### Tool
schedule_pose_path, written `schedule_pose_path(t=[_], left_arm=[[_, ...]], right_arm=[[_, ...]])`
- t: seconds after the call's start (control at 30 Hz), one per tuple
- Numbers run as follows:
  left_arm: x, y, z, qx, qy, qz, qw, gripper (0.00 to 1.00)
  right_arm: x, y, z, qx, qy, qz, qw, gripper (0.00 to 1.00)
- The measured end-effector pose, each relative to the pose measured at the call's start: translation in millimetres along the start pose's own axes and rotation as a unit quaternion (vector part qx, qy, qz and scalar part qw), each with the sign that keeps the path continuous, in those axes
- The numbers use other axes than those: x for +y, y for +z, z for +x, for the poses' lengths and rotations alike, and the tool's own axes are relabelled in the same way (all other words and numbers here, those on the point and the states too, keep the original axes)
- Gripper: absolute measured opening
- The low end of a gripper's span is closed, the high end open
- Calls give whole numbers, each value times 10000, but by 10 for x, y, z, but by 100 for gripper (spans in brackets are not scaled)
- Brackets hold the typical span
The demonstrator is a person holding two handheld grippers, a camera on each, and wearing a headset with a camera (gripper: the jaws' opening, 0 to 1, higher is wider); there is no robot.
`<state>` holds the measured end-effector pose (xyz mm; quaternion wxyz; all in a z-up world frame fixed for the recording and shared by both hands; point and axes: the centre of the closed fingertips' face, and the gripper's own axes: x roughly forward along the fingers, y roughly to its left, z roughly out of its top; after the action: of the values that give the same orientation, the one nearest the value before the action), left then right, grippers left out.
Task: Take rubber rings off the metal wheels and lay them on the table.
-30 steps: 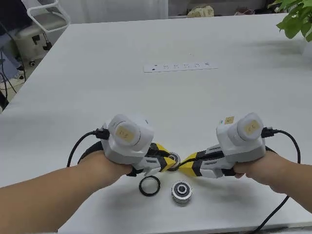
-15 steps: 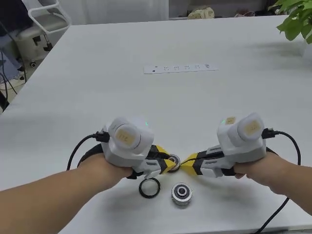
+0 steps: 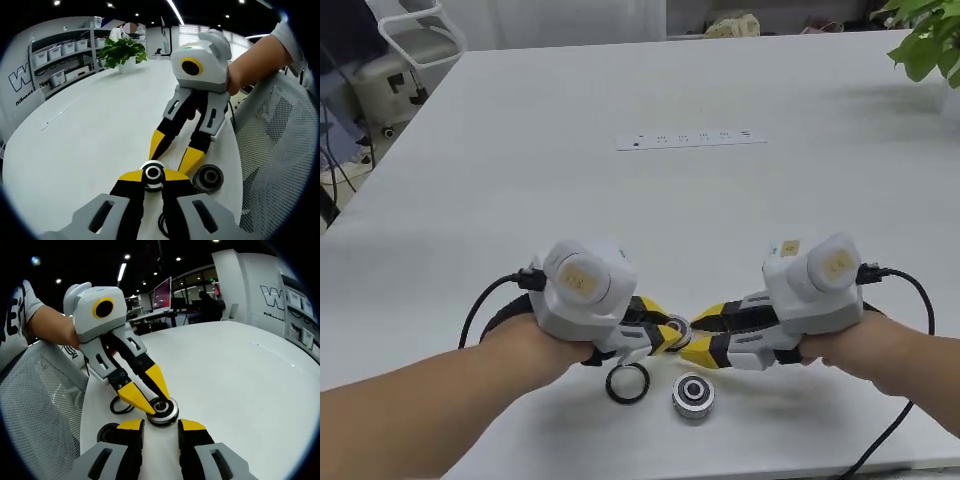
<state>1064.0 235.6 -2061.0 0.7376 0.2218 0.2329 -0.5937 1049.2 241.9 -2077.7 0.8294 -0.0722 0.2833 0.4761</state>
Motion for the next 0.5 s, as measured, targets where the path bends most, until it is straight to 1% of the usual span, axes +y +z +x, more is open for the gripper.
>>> schedule_pose_path(t=[0.03, 0.07, 0.1, 0.23, 0.43, 0.5], left_arm=[[0, 0, 0, -1, 0, -2, 10000, 7], [-1, 0, -1, 0, 1, -3, 10000, 7], [-1, 0, -2, 0, 3, -3, 10000, 7], [-4, 0, -2, -8, 8, -13, 10000, 7], [-4, 1, -1, -13, 8, -15, 10000, 7], [-4, 2, -2, -15, 9, -16, 10000, 7]], right_arm=[[6, -6, 11, 16, 1, -13, 10000, 25], [4, 9, 18, -23, -32, -99, 9999, 26], [-2, -3, 10, 10, -50, -56, 10000, 26], [-52, 40, 5, -105, -180, 41, 9998, 24], [-56, 12, -8, -27, -127, -38, 9999, 22], [-65, 8, -24, -38, -113, -22, 9999, 20]])
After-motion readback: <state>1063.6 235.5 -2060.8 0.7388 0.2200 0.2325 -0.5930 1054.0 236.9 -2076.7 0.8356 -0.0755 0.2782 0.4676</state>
